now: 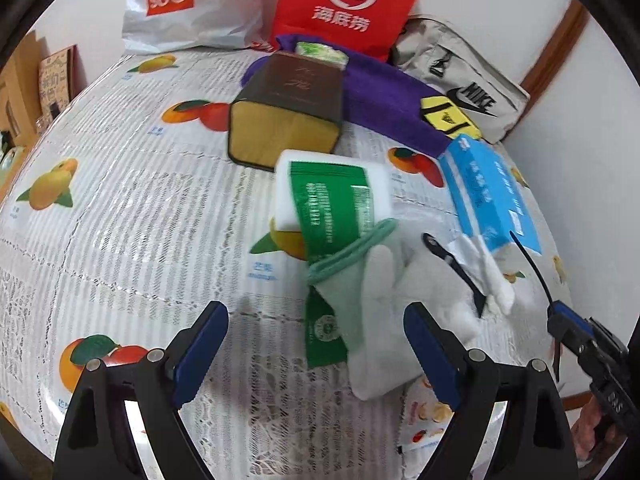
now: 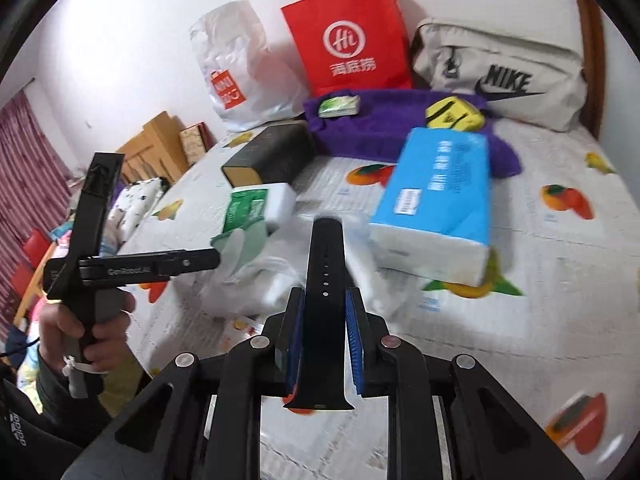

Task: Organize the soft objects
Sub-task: 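Grasp the white gloves with the left tool and lift them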

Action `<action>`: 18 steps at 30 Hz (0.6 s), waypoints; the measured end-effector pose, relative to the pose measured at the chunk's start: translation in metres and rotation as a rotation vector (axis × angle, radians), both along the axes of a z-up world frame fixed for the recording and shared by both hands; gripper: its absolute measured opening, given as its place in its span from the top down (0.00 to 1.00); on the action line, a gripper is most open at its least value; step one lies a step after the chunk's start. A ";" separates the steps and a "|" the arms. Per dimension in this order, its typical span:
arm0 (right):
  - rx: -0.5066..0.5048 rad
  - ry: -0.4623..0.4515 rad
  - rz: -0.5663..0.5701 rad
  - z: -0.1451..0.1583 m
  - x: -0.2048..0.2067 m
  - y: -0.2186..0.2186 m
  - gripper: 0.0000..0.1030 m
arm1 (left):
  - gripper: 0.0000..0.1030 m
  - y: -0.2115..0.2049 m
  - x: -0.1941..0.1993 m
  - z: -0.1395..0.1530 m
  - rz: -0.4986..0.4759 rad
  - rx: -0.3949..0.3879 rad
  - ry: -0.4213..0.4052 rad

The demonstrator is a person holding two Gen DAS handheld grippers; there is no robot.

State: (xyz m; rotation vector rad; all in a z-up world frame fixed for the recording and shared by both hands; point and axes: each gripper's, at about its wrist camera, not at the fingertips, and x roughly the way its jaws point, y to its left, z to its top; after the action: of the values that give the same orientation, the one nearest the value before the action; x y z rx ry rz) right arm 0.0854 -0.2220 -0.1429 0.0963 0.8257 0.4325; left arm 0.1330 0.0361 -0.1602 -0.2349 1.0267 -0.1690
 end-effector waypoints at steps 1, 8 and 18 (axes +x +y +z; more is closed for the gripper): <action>-0.007 -0.002 -0.017 0.001 -0.003 -0.005 0.80 | 0.13 -0.003 -0.001 0.001 -0.014 0.001 -0.003; -0.016 0.025 -0.105 -0.008 -0.014 -0.034 0.80 | 0.13 -0.021 -0.008 -0.007 -0.081 0.013 0.014; -0.003 0.047 -0.108 -0.020 -0.015 -0.040 0.80 | 0.14 -0.047 -0.014 -0.015 -0.164 0.059 0.011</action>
State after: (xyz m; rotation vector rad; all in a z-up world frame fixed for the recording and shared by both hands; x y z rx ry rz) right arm 0.0705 -0.2616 -0.1627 0.1480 0.8628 0.3285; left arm 0.1186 -0.0109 -0.1747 -0.0979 1.0603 -0.2856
